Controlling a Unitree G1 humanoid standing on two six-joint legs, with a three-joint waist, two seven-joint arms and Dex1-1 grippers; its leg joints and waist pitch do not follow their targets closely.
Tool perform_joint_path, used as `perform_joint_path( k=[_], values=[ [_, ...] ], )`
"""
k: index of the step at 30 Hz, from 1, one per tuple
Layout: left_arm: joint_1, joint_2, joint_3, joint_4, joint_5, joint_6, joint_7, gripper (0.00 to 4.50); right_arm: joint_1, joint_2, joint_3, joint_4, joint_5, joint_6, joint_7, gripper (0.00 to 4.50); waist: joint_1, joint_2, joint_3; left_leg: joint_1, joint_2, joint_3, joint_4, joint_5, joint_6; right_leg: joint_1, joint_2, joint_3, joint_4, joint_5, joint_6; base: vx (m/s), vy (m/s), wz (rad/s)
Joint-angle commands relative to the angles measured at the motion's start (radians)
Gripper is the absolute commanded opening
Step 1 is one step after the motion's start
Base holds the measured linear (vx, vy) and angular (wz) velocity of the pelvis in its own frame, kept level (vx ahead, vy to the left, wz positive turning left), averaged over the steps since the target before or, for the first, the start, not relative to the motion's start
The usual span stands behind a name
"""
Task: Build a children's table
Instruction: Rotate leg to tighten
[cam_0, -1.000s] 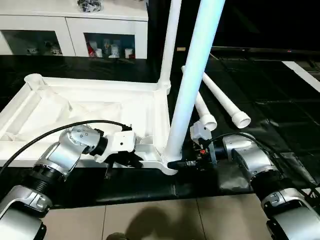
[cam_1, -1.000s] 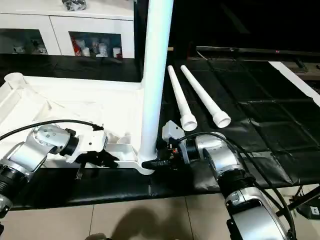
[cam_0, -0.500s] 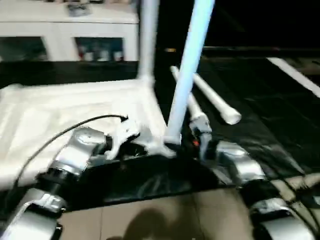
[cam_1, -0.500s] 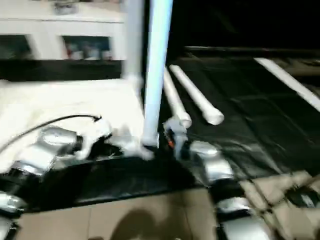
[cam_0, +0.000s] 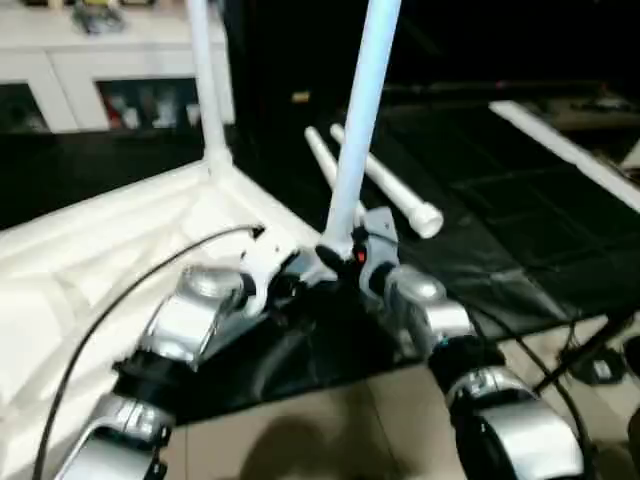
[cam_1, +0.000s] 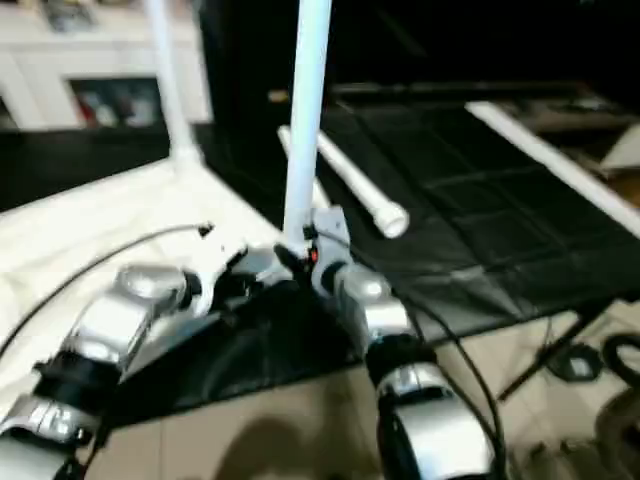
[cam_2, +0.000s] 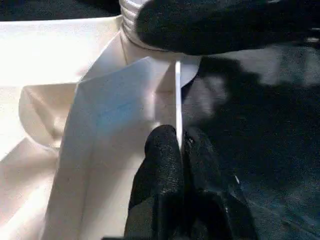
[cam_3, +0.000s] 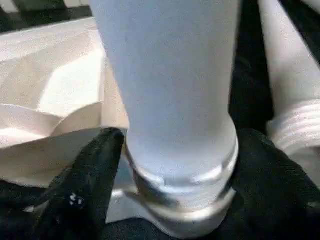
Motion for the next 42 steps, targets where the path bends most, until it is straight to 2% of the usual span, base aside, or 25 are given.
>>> perform_joint_path(
  k=[1, 2, 3, 4, 5, 7, 8, 9, 11, 13, 14, 15, 17, 19, 21, 22, 26, 30, 33, 34, 36, 37, 42],
  values=[
    [-0.046, -0.007, 0.007, -0.044, 0.004, -0.039, 0.032, 0.00, 0.002, 0.047, 0.045, 0.045, -0.005, -0.005, 0.054, 3.92, 0.017, 0.005, -0.084, -0.078, -0.015, -0.003, -0.060, -0.175, 0.020, 0.086, -0.096, 0.048, -0.129, -0.713, 0.058, 0.061, -0.014, -0.27],
    [-0.044, 0.001, 0.007, -0.041, 0.009, -0.042, 0.030, 0.00, 0.004, 0.039, 0.046, 0.047, -0.011, -0.016, 0.052, 4.00, 0.028, 0.026, -0.092, -0.060, 0.003, -0.011, -0.075, -0.121, 0.010, 0.062, -0.077, 0.052, -0.120, -0.506, 0.002, 0.096, 0.003, -0.22],
    [-0.044, 0.001, 0.007, -0.041, 0.009, -0.042, 0.030, 0.00, 0.004, 0.039, 0.046, 0.047, -0.011, -0.016, 0.052, 4.00, 0.020, 0.026, -0.087, -0.057, 0.004, -0.010, -0.077, -0.128, 0.010, 0.052, -0.065, 0.052, -0.115, -0.435, -0.033, 0.096, 0.003, -0.22],
    [-0.039, 0.029, 0.004, -0.026, 0.021, -0.063, 0.015, 0.00, 0.026, 0.009, 0.055, 0.015, -0.019, -0.037, 0.094, 4.21, 0.016, 0.029, -0.081, -0.048, 0.006, -0.007, -0.080, -0.196, 0.008, 0.047, -0.056, 0.051, -0.112, -0.396, -0.081, 0.000, 0.000, 0.00],
    [-0.036, 0.044, 0.001, -0.019, 0.025, -0.086, 0.002, 0.00, 0.041, -0.011, 0.061, -0.008, -0.023, -0.049, 0.119, 4.34, 0.016, 0.025, -0.083, -0.041, 0.004, -0.005, -0.078, -0.240, 0.013, 0.048, -0.055, 0.050, -0.112, -0.401, -0.098, 0.000, 0.000, 0.00],
    [-0.031, 0.062, -0.001, -0.014, 0.023, -0.102, -0.015, 0.00, 0.063, -0.038, 0.064, -0.042, -0.021, -0.060, 0.162, 4.45, 0.015, 0.026, -0.084, -0.046, 0.008, -0.005, -0.081, -0.233, 0.027, 0.053, -0.057, 0.053, -0.108, -0.363, -0.116, 0.000, 0.000, 0.00],
    [-0.029, 0.071, -0.003, -0.013, 0.020, -0.106, -0.024, 0.00, 0.073, -0.050, 0.061, -0.059, -0.015, -0.059, 0.184, 4.48, 0.016, 0.026, -0.085, -0.045, 0.009, -0.005, -0.081, -0.224, 0.033, 0.055, -0.056, 0.053, -0.107, -0.343, -0.124, 0.000, 0.000, 0.00],
    [-0.023, 0.086, -0.010, -0.012, 0.017, -0.132, -0.049, 0.00, 0.087, -0.068, 0.059, -0.082, -0.009, -0.060, 0.209, 4.48, 0.015, 0.017, -0.086, -0.046, 0.010, -0.003, -0.081, -0.215, 0.038, 0.056, -0.056, 0.054, -0.107, -0.334, -0.128, 0.000, 0.000, 0.00],
    [-0.003, 0.134, -0.036, -0.013, 0.009, -0.188, -0.131, 0.00, 0.127, -0.132, 0.056, -0.154, 0.006, -0.062, 0.287, 4.48, 0.021, 0.018, -0.087, -0.047, 0.010, -0.002, -0.081, -0.179, 0.051, 0.059, -0.058, 0.057, -0.104, -0.301, -0.134, 0.000, 0.000, 0.00],
    [0.009, 0.160, -0.050, -0.017, 0.003, -0.199, -0.182, 0.00, 0.146, -0.165, 0.055, -0.197, 0.021, -0.058, 0.337, 4.48, 0.030, 0.019, -0.088, -0.042, 0.014, 0.002, -0.081, -0.146, 0.061, 0.056, -0.056, 0.062, -0.096, -0.249, -0.155, 0.000, 0.000, 0.00],
    [0.018, 0.188, -0.065, -0.012, -0.005, -0.246, -0.235, 0.00, 0.163, -0.201, 0.065, -0.237, 0.033, -0.062, 0.408, 4.48, 0.031, 0.019, -0.087, -0.042, 0.014, 0.003, -0.082, -0.139, 0.062, 0.055, -0.055, 0.063, -0.096, -0.242, -0.159, 0.000, 0.000, 0.00],
    [0.021, 0.202, -0.072, -0.008, -0.007, -0.263, -0.261, 0.00, 0.170, -0.220, 0.075, -0.257, 0.036, -0.061, 0.448, 4.48, 0.034, 0.018, -0.088, -0.045, 0.014, 0.004, -0.081, -0.134, 0.064, 0.060, -0.055, 0.064, -0.092, -0.234, -0.160, 0.000, 0.000, 0.00],
    [0.024, 0.218, -0.081, -0.001, -0.008, -0.292, -0.290, 0.00, 0.177, -0.240, 0.087, -0.278, 0.039, -0.059, 0.491, 4.48, 0.037, 0.019, -0.086, -0.043, 0.015, 0.005, -0.083, -0.137, 0.064, 0.058, -0.054, 0.064, -0.093, -0.241, -0.160, 0.000, 0.000, 0.00],
    [0.026, 0.255, -0.104, 0.020, -0.010, -0.381, -0.370, 0.00, 0.188, -0.284, 0.119, -0.319, 0.047, -0.045, 0.600, 4.48, 0.039, 0.018, -0.084, -0.041, 0.014, 0.006, -0.084, -0.165, 0.059, 0.057, -0.055, 0.064, -0.098, -0.281, -0.151, 0.000, 0.000, 0.00],
    [0.024, 0.266, -0.112, 0.031, -0.011, -0.417, -0.399, 0.00, 0.189, -0.301, 0.134, -0.333, 0.049, -0.040, 0.647, 4.48, 0.043, 0.021, -0.081, -0.036, 0.014, 0.007, -0.085, -0.190, 0.058, 0.053, -0.056, 0.064, -0.107, -0.321, -0.145, 0.000, 0.000, 0.00],
    [0.021, 0.277, -0.122, 0.043, -0.014, -0.440, -0.431, 0.00, 0.191, -0.316, 0.150, -0.349, 0.048, -0.026, 0.690, 4.48, 0.045, 0.019, -0.079, -0.033, 0.015, 0.008, -0.086, -0.204, 0.055, 0.051, -0.055, 0.064, -0.109, -0.340, -0.141, 0.000, 0.000, 0.00],
    [0.009, 0.312, -0.161, 0.076, -0.024, -0.533, -0.557, 0.00, 0.166, -0.354, 0.217, -0.353, 0.018, -0.029, 0.813, 4.48, 0.052, 0.016, -0.079, -0.034, 0.020, 0.012, -0.089, -0.215, 0.043, 0.051, -0.057, 0.065, -0.109, -0.377, -0.126, 0.000, 0.000, 0.00],
    [-0.005, 0.323, -0.195, 0.083, -0.019, -0.589, -0.627, 0.00, 0.117, -0.348, 0.255, -0.290, -0.028, -0.069, 0.843, 4.48, 0.057, 0.014, -0.081, -0.030, 0.025, 0.016, -0.089, -0.201, 0.029, 0.047, -0.058, 0.068, -0.101, -0.347, -0.141, 0.000, 0.000, 0.00],
    [-0.009, 0.322, -0.202, 0.083, -0.023, -0.599, -0.650, 0.00, 0.106, -0.346, 0.265, -0.277, -0.032, -0.071, 0.856, 4.48, 0.059, 0.016, -0.083, -0.029, 0.026, 0.020, -0.089, -0.191, 0.025, 0.046, -0.058, 0.072, -0.096, -0.318, -0.156, 0.000, 0.000, 0.00],
    [-0.011, 0.319, -0.206, 0.081, -0.025, -0.601, -0.656, 0.00, 0.102, -0.345, 0.269, -0.274, -0.030, -0.067, 0.869, 4.48, 0.061, 0.017, -0.084, -0.027, 0.028, 0.021, -0.088, -0.186, 0.026, 0.044, -0.056, 0.074, -0.091, -0.280, -0.169, 0.000, 0.000, 0.00],
    [-0.019, 0.314, -0.212, 0.085, -0.028, -0.610, -0.674, 0.00, 0.095, -0.346, 0.276, -0.269, -0.023, -0.060, 0.892, 4.48, 0.063, 0.013, -0.086, -0.029, 0.027, 0.023, -0.088, -0.174, 0.030, 0.048, -0.056, 0.076, -0.086, -0.253, -0.180, 0.000, 0.000, 0.00],
    [-0.021, 0.313, -0.214, 0.086, -0.028, -0.614, -0.679, 0.00, 0.094, -0.347, 0.279, -0.268, -0.020, -0.057, 0.900, 4.48, 0.063, 0.012, -0.086, -0.033, 0.027, 0.023, -0.088, -0.163, 0.032, 0.050, -0.056, 0.077, -0.083, -0.245, -0.181, 0.000, 0.000, 0.00],
    [-0.028, 0.310, -0.218, 0.101, -0.027, -0.640, -0.707, 0.00, 0.082, -0.339, 0.273, -0.253, 0.005, -0.039, 0.948, 4.06, 0.065, 0.013, -0.085, -0.036, 0.025, 0.024, -0.087, -0.162, 0.032, 0.052, -0.059, 0.077, -0.087, -0.275, -0.167, 0.000, 0.000, 0.00]
  ],
)
